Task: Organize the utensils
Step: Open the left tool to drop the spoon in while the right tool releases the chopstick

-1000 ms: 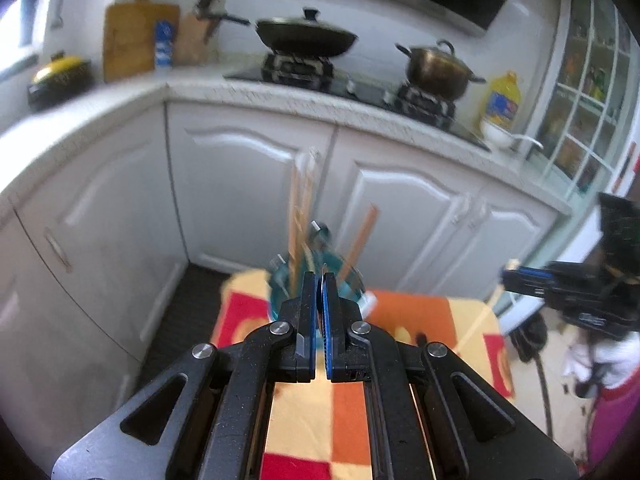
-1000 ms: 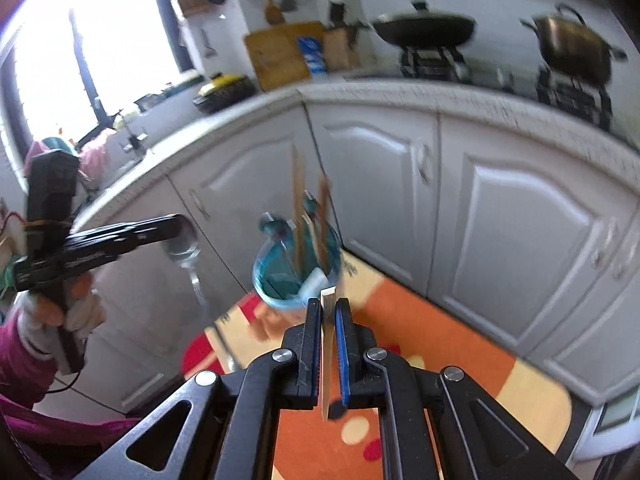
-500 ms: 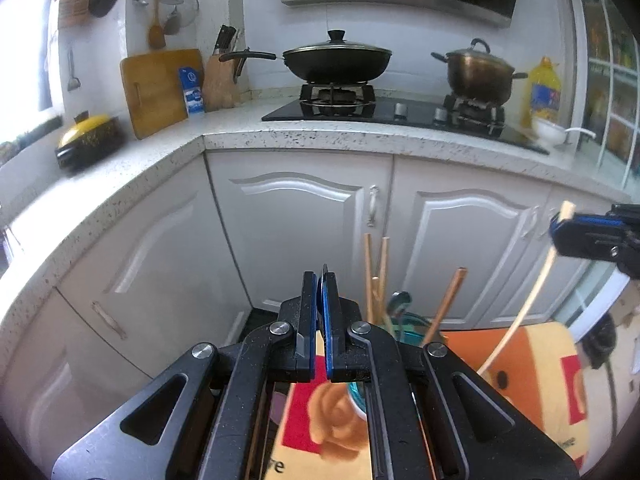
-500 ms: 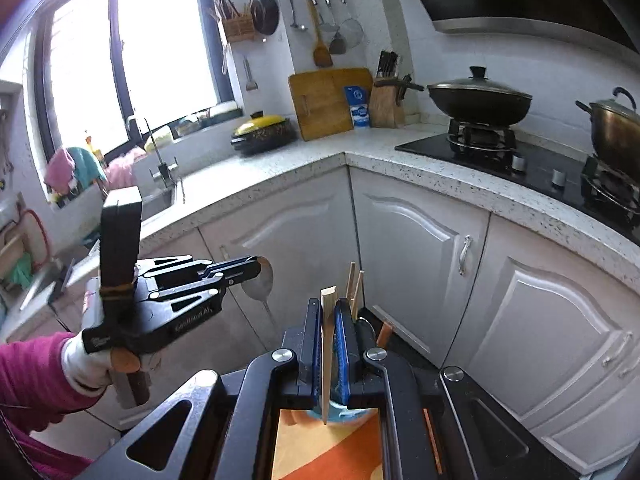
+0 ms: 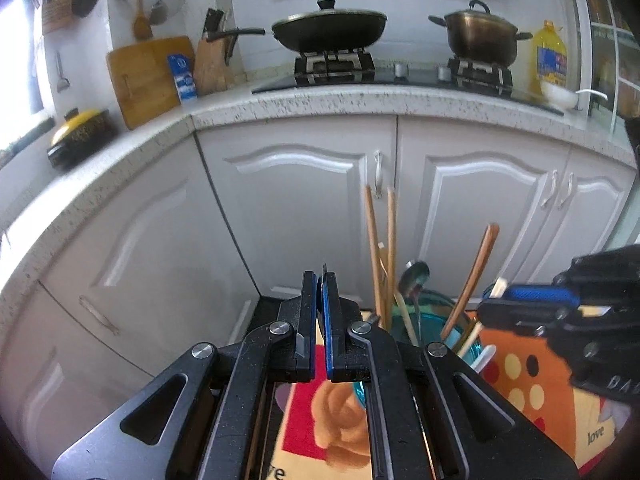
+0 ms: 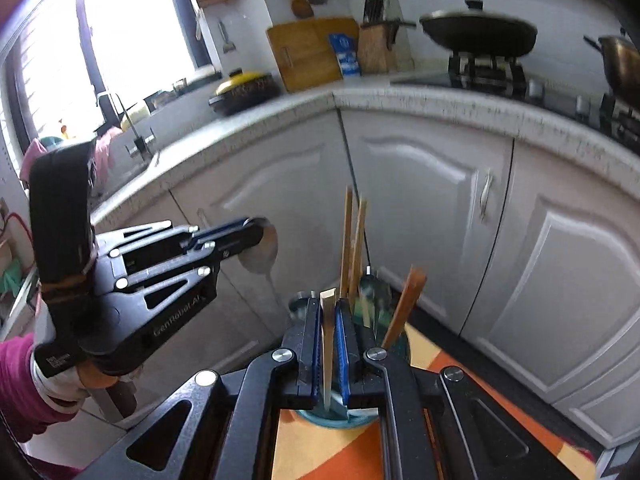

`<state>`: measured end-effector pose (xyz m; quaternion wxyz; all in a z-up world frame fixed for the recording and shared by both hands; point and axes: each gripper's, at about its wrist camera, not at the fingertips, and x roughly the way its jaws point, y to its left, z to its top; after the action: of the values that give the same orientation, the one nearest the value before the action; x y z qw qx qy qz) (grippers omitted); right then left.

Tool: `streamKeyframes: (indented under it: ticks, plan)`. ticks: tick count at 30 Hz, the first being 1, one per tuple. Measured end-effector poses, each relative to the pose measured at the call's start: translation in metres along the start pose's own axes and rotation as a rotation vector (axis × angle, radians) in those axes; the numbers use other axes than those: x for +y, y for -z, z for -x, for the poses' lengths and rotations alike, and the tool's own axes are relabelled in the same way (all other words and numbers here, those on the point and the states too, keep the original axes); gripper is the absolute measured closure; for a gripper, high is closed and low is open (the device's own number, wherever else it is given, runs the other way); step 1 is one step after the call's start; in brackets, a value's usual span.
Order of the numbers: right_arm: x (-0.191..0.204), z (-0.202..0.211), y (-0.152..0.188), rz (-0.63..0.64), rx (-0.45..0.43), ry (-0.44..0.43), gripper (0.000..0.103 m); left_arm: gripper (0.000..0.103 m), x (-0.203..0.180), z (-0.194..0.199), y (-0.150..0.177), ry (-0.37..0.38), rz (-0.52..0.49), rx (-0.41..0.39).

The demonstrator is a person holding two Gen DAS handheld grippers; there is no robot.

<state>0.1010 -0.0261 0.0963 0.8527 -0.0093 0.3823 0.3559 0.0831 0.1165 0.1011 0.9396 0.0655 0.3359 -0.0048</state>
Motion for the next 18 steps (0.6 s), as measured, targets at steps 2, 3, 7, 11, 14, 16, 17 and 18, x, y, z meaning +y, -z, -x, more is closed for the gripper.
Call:
streamKeyframes:
  ticks: [2, 3, 7, 11, 14, 16, 17, 18]
  plan:
    - [-0.006, -0.008, 0.007, -0.02, 0.021, -0.003, 0.096, 0.102, -0.004, -0.006, 0.006, 0.015, 0.011, 0.025]
    - [-0.008, -0.01, 0.009, -0.032, 0.019, -0.011, 0.096, 0.102, -0.005, -0.008, 0.008, 0.02, 0.015, 0.034]
    - [-0.015, -0.014, 0.012, -0.06, 0.03, -0.026, 0.096, 0.102, -0.008, -0.015, 0.015, 0.041, 0.053, 0.074]
    - [-0.01, -0.009, 0.012, -0.026, 0.038, 0.011, 0.092, 0.101, -0.002, -0.017, 0.016, 0.088, 0.127, 0.115]
    - [-0.014, 0.002, 0.014, -0.055, 0.015, -0.003, 0.062, 0.09, 0.004, -0.01, 0.017, 0.105, 0.168, 0.123]
    - [-0.016, 0.008, 0.017, -0.07, 0.009, -0.007, 0.062, 0.075, 0.007, -0.004, 0.019, 0.119, 0.187, 0.122]
    - [-0.017, 0.011, 0.018, -0.07, 0.005, -0.002, 0.062, 0.07, 0.008, 0.0, 0.02, 0.13, 0.197, 0.119]
    - [-0.018, 0.014, 0.02, -0.073, 0.004, 0.005, 0.062, 0.069, 0.008, 0.003, 0.021, 0.135, 0.202, 0.117]
